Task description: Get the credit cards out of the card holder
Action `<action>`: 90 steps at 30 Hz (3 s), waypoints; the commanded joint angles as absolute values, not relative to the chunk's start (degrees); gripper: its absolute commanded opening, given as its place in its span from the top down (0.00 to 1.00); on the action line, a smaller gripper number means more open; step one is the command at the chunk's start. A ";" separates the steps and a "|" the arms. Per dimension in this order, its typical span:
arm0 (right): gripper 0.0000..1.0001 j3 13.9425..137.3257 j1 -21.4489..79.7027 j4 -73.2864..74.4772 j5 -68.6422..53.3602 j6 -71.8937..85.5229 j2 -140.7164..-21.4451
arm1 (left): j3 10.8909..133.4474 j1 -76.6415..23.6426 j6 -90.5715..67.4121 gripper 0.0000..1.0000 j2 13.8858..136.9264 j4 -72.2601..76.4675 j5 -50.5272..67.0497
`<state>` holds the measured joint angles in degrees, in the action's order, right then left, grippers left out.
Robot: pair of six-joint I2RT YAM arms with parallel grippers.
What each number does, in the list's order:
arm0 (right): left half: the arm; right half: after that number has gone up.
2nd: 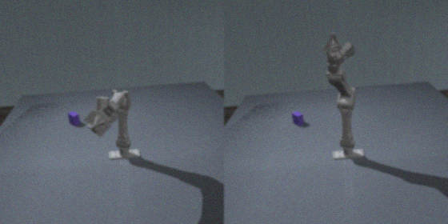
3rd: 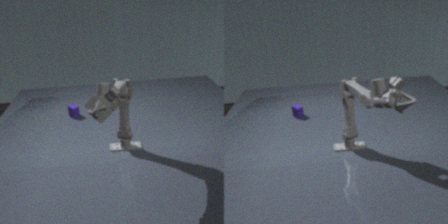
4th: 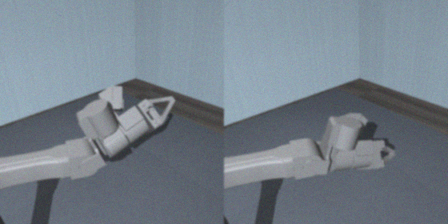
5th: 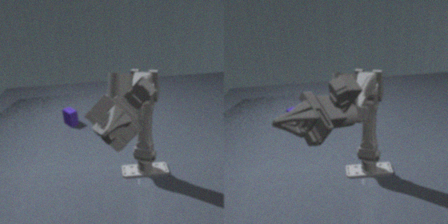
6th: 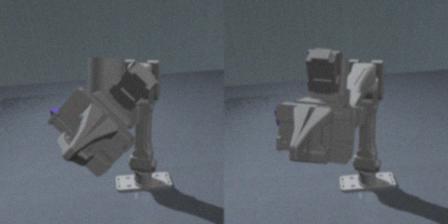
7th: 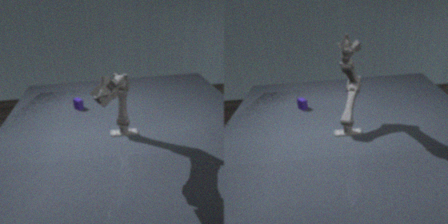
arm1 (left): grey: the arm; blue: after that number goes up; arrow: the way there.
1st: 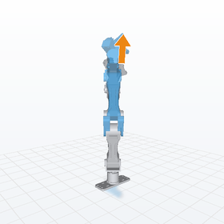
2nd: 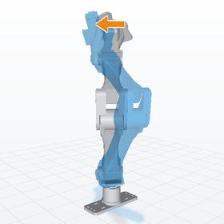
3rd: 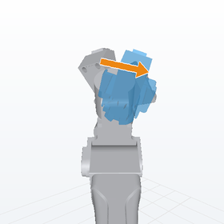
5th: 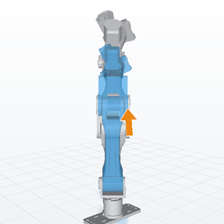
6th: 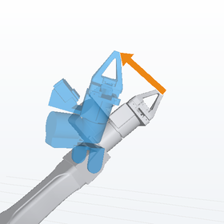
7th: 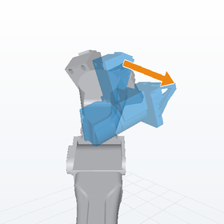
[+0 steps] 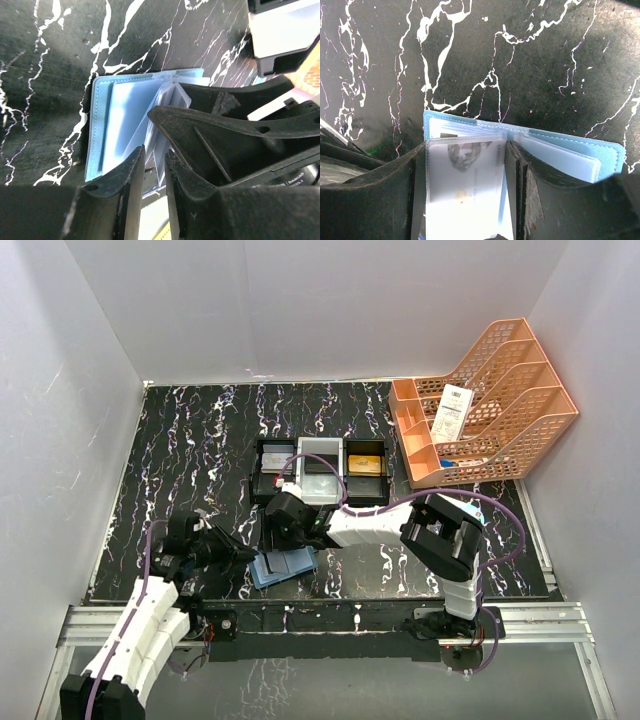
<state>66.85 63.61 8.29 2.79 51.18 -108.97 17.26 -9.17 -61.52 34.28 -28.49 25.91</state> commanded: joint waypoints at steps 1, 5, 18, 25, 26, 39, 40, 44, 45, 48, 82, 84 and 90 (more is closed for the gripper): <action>0.52 64.68 63.95 9.59 1.10 51.94 -111.43 | 15.71 -9.32 -59.27 0.79 38.76 -22.37 35.65; 0.52 65.07 63.95 9.58 0.88 51.86 -111.77 | 17.89 -9.63 -55.26 0.79 43.10 -22.14 36.98; 0.52 65.57 63.97 9.84 0.71 51.72 -111.89 | 17.86 -13.67 -57.07 0.83 45.65 -17.90 36.32; 0.52 65.74 63.94 10.29 1.02 51.58 -111.80 | 19.48 -15.59 -57.31 0.84 46.82 -19.24 34.20; 0.52 65.82 63.90 10.28 0.98 51.57 -111.80 | 19.20 -15.76 -57.66 0.84 46.80 -18.77 33.83; 0.40 66.48 63.91 8.91 -1.17 52.54 -109.49 | 15.91 -20.00 -62.49 0.84 48.21 -8.31 30.07; 0.39 66.53 63.98 8.82 -1.29 52.68 -109.12 | 15.84 -20.08 -62.47 0.84 48.25 -8.00 29.79; 0.30 66.66 63.85 8.61 -1.33 53.32 -107.09 | 15.48 -20.54 -63.05 0.83 48.74 -5.97 29.23; 0.28 66.63 63.81 8.66 -0.94 53.47 -106.41 | 15.43 -20.71 -63.14 0.83 48.88 -5.53 29.19; 0.24 65.61 63.75 9.58 3.04 54.23 -103.97 | 15.23 -21.19 -63.66 0.82 49.33 -4.00 28.96; 0.64 50.31 59.68 2.95 0.24 57.38 -89.08 | 27.26 -33.27 -56.54 0.56 59.67 -14.69 15.87; 0.64 50.46 59.61 3.44 0.50 57.07 -90.15 | 27.43 -33.22 -56.43 0.56 60.34 -13.66 16.52; 0.65 48.60 59.30 5.18 2.14 57.81 -92.60 | 28.64 -33.22 -55.88 0.55 65.01 -9.72 18.79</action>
